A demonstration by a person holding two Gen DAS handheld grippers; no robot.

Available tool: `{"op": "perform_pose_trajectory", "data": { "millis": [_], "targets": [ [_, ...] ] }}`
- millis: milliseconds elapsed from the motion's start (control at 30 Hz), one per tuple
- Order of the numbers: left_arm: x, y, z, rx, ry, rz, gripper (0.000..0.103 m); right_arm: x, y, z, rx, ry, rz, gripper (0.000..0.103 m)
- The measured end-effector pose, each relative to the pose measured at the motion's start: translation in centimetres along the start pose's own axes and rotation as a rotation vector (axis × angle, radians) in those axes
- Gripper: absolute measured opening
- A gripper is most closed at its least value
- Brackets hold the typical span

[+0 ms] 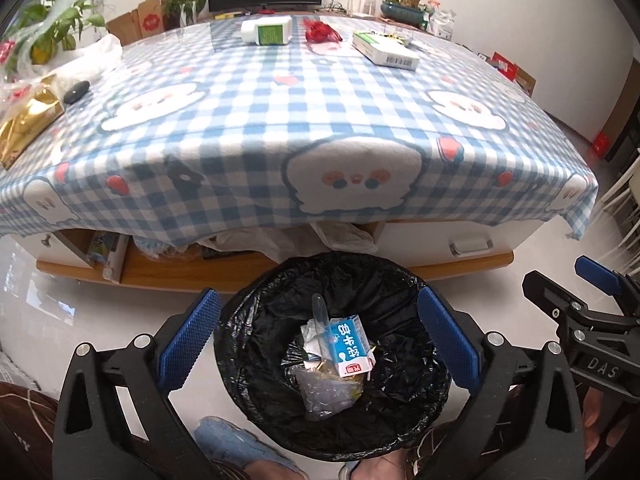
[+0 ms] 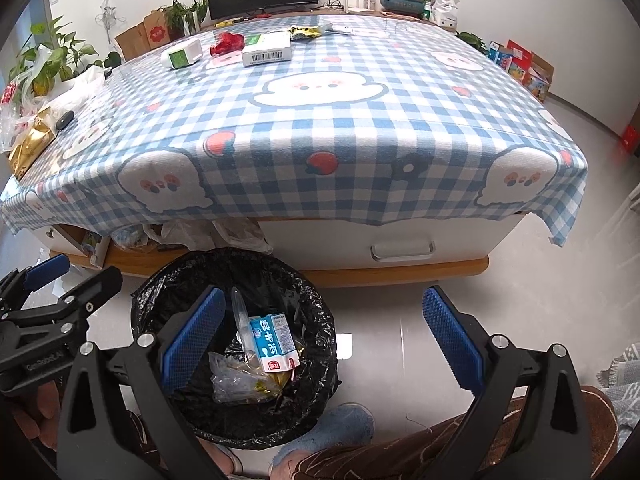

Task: Collect trash
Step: 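Move both tools back over the table toward the white bottle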

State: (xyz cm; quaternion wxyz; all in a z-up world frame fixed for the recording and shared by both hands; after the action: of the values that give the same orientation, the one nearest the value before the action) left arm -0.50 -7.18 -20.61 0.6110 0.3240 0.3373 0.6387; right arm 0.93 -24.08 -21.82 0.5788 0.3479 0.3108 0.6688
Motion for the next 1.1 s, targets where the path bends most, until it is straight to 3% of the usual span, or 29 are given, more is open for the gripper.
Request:
{"op": "perform_pose_trajectory", "data": {
  "millis": [600,1100],
  "targets": [
    [5.4,4.3,5.0,-0.076,0.091,0.035,0.097,2.8,3.2,6.2,-0.094,0.036,0.03,0.095],
    [5.8,5.8,12.3,-0.136,0.098,0.035,0.097,3.8,4.5,11.7,-0.156,0.05,0.037,0.095]
  ]
}}
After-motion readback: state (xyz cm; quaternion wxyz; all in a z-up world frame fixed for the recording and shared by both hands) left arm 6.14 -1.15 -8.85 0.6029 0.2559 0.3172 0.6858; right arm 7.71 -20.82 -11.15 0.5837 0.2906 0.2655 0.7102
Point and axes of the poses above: each gripper's, at about its wrist camera, not at the fingertips, and y roughly against the way its jaws point, x to its left, z to its top, the point moved 10 cm from there along -y, roughly the way its jaws point, and after that the axes turned 4 degrees about z, right-handed, at the moved point
